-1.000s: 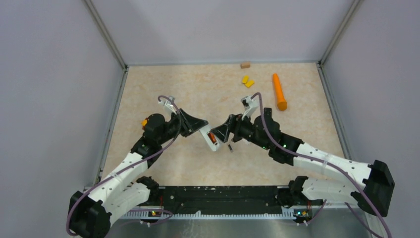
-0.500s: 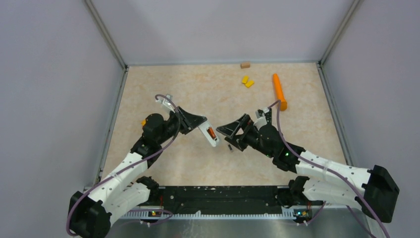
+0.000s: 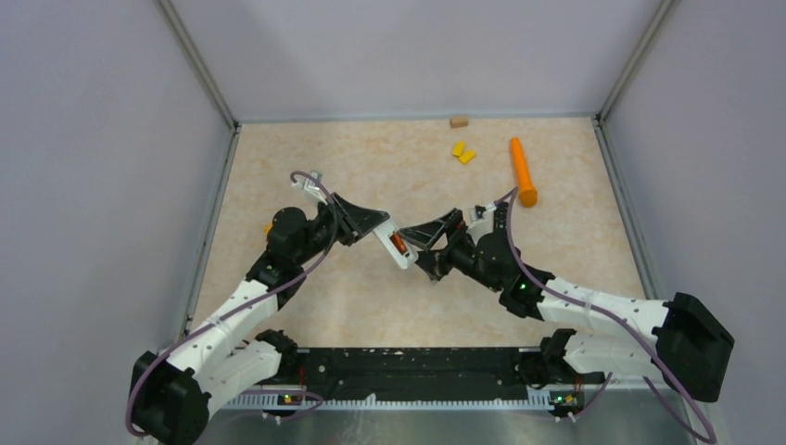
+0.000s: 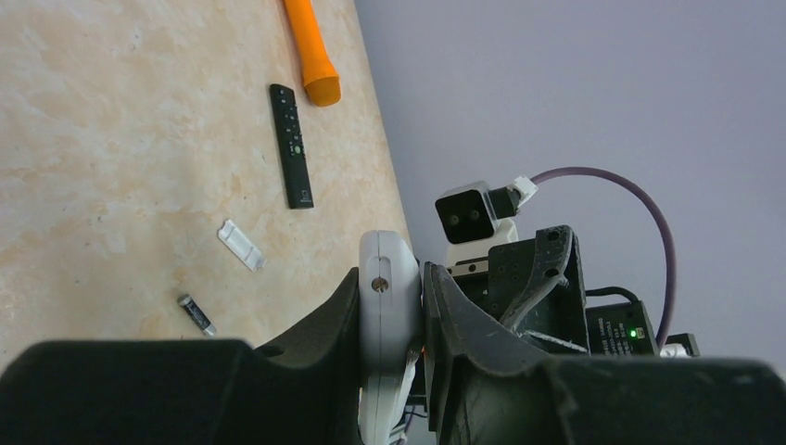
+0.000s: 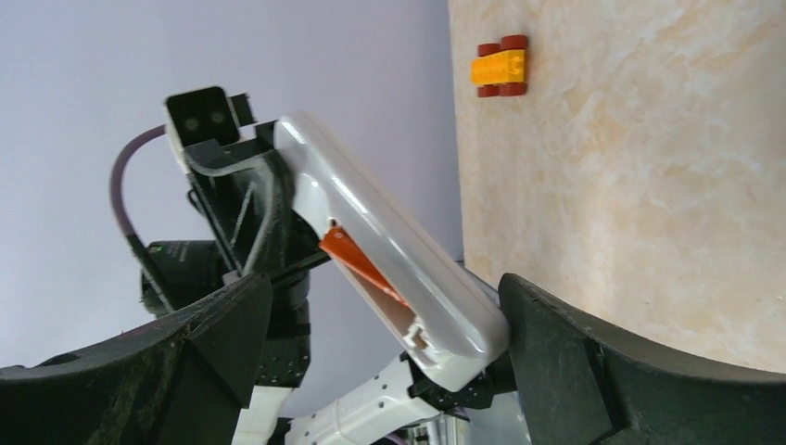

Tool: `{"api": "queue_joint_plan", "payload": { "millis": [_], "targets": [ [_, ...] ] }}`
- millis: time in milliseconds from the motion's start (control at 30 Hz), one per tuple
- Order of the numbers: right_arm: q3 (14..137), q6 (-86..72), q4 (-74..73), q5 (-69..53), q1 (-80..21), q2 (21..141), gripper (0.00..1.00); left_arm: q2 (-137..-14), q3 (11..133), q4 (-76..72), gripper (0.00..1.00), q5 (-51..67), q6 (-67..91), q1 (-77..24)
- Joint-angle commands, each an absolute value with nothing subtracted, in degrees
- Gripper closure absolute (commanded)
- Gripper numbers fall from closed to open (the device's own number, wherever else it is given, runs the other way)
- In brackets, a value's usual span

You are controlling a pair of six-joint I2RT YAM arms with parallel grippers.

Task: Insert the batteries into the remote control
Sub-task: Load the battery into the remote control.

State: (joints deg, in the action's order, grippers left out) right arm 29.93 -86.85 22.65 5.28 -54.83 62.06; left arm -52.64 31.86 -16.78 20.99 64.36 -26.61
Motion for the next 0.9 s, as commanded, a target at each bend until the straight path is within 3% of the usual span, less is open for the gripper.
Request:
{"api": "queue_joint_plan", "payload": {
  "millis": [0, 533, 867],
  "targets": [
    [30.01, -88.05, 30.02, 5.81, -54.61, 62.23, 0.06, -52.3, 34.28, -20.47, 1.0, 22.58, 65.11, -26.53],
    [30.15, -87.31, 35.88, 4.5, -54.51, 65.11, 0.13, -53.34, 36.47, -17.8, 1.0, 29.36, 60.21, -26.6],
    [29.02, -87.25, 37.71, 4.04, -54.56, 64.89, 0.3, -53.72, 36.66, -17.87, 1.0, 29.31, 60.38, -26.63]
  ]
}}
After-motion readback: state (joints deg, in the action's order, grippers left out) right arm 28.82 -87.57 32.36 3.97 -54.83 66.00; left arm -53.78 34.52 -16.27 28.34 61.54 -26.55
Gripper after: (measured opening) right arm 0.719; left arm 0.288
